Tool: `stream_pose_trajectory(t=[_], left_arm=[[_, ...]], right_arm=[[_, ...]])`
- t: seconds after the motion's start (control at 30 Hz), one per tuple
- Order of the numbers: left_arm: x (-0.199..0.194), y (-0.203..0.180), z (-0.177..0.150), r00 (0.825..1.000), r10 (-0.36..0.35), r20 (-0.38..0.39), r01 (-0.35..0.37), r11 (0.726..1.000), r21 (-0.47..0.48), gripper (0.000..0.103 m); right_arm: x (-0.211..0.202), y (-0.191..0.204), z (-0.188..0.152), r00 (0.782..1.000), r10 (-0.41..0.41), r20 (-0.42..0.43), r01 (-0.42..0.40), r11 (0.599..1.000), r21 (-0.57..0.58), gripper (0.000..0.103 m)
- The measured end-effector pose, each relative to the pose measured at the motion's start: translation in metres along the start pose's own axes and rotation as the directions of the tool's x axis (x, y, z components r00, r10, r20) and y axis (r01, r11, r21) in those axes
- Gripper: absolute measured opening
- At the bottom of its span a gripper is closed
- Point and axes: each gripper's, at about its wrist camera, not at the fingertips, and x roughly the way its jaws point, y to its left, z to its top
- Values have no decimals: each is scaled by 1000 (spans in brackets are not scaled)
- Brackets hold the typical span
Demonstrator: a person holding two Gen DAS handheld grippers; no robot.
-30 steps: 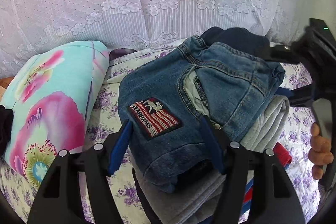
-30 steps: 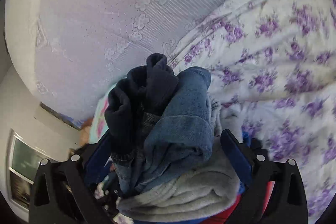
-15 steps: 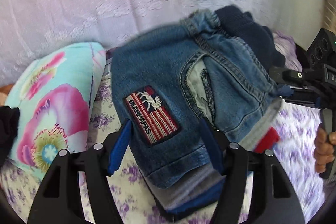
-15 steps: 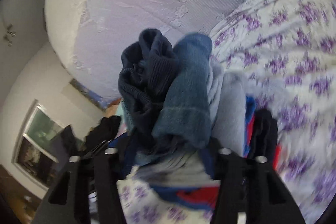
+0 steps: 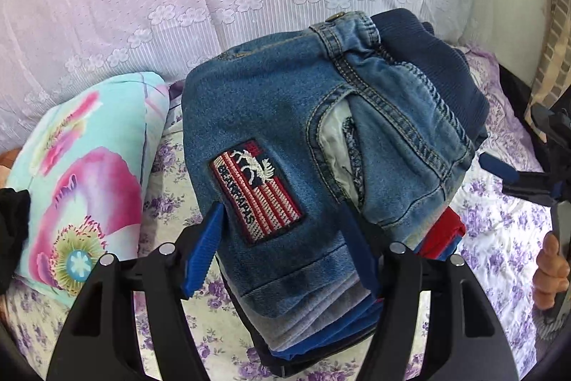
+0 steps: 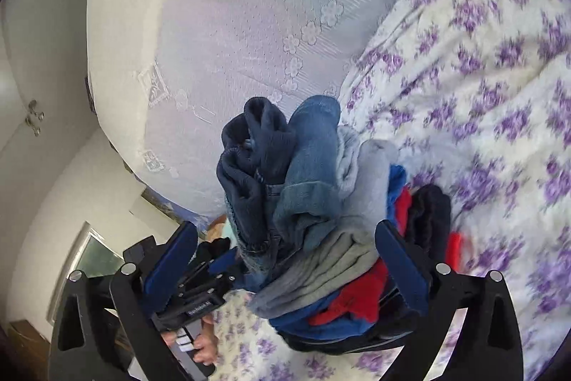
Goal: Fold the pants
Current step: 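Lower the jeans onto the stack top and align them with both grippers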
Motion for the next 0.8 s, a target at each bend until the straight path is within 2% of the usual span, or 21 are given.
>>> stream_pose_trajectory(t=[0.2,0.33,0.43,0.5,0.53,0.57,0.6,0.63,0.67,0.73,0.8], left_arm=[[-1,-4,-1,1000,-3,4,3,1000,29,64],[3,-3,2,1000,3,-14,-2,999,38,64],[6,4,3,1000,-13,-23,14,1000,23,64],[3,3,1,1000,-6,-13,7,999,44,64],[1,3,-1,1000,-5,-10,5,999,53,64],[-3,4,-3,1000,-15,-8,16,998,65,64],[-7,6,-6,1000,-30,-8,31,997,77,64],[-11,9,-10,999,-52,-4,52,994,96,64],[-16,12,-14,996,-87,-7,87,990,109,64],[-22,12,-22,989,-147,-27,149,976,159,65],[-22,5,-24,991,-131,-31,135,969,206,65]], right_arm=[[40,-19,1,995,-25,-92,30,998,55,100],[59,-14,-4,998,-49,-38,48,999,-7,100],[73,-15,-15,996,-64,-70,60,997,-51,100],[66,-10,-20,997,-43,-59,39,997,-64,78],[59,-7,-25,997,-34,-68,29,997,-76,75],[54,-8,-30,997,-20,-73,15,998,-65,66],[49,-9,-36,997,-13,-82,8,999,-54,48],[43,-13,-44,996,-18,-93,14,999,-45,40],[37,-18,-51,995,12,-103,-14,1000,-24,34],[28,-28,-62,993,43,-112,-42,999,15,32],[22,-32,-70,992,62,-114,-58,998,32,32]])
